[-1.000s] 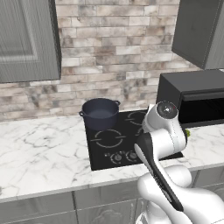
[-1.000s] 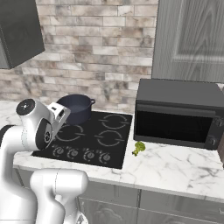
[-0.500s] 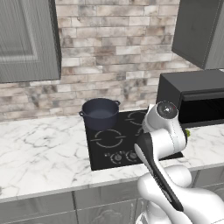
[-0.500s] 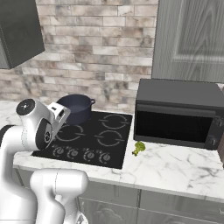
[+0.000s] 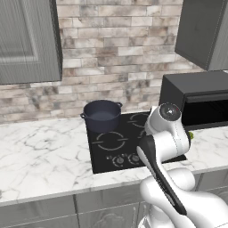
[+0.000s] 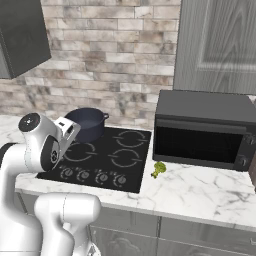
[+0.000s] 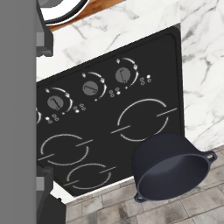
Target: Turn on the burner for the pot on the stove. Wait thirty seconds for the pot to heat up. Then add the broccoli to the pot.
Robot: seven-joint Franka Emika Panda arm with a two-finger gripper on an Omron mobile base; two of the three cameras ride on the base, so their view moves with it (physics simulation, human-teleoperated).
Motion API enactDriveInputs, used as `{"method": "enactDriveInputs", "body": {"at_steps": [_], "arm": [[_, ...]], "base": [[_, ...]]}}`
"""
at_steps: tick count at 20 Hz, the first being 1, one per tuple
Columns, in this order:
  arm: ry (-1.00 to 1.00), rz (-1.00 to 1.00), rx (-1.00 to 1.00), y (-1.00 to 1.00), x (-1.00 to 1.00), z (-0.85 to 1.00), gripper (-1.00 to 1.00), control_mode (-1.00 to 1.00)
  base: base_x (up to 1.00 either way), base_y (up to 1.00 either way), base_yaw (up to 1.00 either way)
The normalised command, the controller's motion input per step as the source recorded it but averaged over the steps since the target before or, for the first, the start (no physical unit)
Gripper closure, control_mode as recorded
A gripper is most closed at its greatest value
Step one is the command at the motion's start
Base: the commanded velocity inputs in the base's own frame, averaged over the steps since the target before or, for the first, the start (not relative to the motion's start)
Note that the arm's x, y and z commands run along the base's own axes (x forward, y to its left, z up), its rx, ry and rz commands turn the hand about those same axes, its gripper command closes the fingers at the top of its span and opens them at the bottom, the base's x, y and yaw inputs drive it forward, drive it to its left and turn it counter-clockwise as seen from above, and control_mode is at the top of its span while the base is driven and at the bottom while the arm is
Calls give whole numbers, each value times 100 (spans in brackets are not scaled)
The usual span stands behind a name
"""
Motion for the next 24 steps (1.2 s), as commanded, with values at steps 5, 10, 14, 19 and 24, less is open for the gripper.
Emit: {"method": "enactDriveInputs", "body": {"at_steps": [5,10,14,19,24], "arm": [[0,0,0,0,0,0,-100,-100],[0,0,0,0,0,0,-100,-100],[0,0,0,0,0,0,-100,-100],[0,0,0,0,0,0,-100,-100],[0,0,0,0,0,0,-100,-100]], "base": [[0,0,0],[0,0,0],[0,0,0],[0,0,0],[0,0,0]]}}
